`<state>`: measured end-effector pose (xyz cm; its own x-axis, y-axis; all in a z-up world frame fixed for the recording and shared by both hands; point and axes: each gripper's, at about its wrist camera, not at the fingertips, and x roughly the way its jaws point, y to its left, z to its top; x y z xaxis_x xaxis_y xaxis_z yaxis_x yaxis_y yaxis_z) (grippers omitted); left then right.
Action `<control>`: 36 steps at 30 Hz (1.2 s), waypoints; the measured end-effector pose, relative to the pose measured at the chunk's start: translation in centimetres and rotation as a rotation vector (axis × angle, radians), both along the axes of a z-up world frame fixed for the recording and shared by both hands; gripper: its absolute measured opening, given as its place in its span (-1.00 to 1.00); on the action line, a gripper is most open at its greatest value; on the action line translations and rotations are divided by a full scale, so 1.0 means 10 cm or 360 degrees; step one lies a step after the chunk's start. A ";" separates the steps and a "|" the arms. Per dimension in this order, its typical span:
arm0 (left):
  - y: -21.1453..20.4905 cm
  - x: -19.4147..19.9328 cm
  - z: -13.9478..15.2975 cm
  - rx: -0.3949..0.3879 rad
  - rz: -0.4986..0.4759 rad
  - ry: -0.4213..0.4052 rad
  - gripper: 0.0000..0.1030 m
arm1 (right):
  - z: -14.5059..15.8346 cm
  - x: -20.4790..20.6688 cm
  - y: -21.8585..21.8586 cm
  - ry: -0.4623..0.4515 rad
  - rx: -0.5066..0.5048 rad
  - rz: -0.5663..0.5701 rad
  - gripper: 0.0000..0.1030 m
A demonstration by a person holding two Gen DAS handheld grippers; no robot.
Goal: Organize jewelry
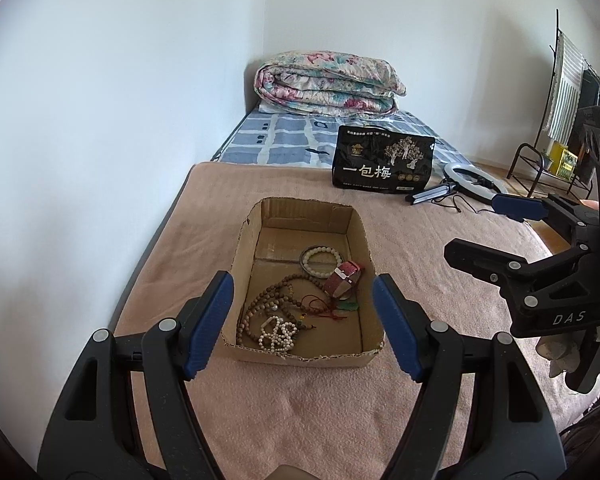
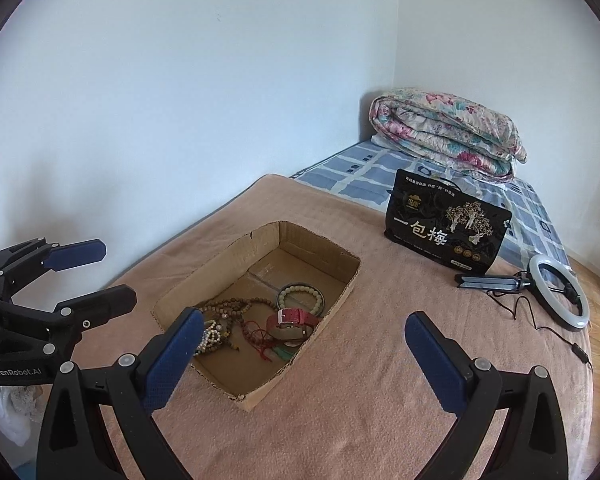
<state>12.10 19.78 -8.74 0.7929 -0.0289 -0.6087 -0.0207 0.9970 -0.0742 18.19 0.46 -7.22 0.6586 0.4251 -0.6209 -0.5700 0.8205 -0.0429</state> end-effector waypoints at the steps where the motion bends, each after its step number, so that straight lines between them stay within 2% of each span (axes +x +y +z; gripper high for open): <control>1: -0.01 -0.04 0.03 -0.0002 0.0003 -0.0009 0.44 | 0.03 -0.04 -0.02 -0.0011 0.0001 -0.0001 0.99; 8: -0.10 -0.27 0.19 -0.0003 0.0021 -0.0055 0.45 | 0.20 -0.33 -0.21 -0.0061 0.0023 -0.0021 0.99; 12: -0.15 -0.42 0.26 -0.0007 0.0033 -0.0090 0.76 | 0.27 -0.48 -0.30 -0.0091 0.0031 -0.0044 0.99; 21: -0.36 -0.74 0.25 0.0107 0.0027 -0.0097 0.82 | 0.30 -0.71 -0.51 -0.0110 0.0065 -0.0103 0.99; 28: -0.49 -0.92 0.26 0.0142 0.0041 -0.0078 0.84 | 0.26 -0.83 -0.64 -0.0125 0.0066 -0.0140 0.99; 32: -0.55 -1.00 0.29 0.0158 0.0042 -0.0099 0.98 | 0.26 -0.87 -0.70 -0.0130 0.0086 -0.0160 0.99; 36: -0.60 -1.03 0.31 0.0170 0.0054 -0.0096 1.00 | 0.25 -0.91 -0.72 -0.0148 0.0093 -0.0176 0.99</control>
<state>1.78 13.74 -5.66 0.8276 0.0614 -0.5580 -0.0535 0.9981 0.0304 9.07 -6.73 -4.74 0.7567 0.3806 -0.5315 -0.4721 0.8806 -0.0416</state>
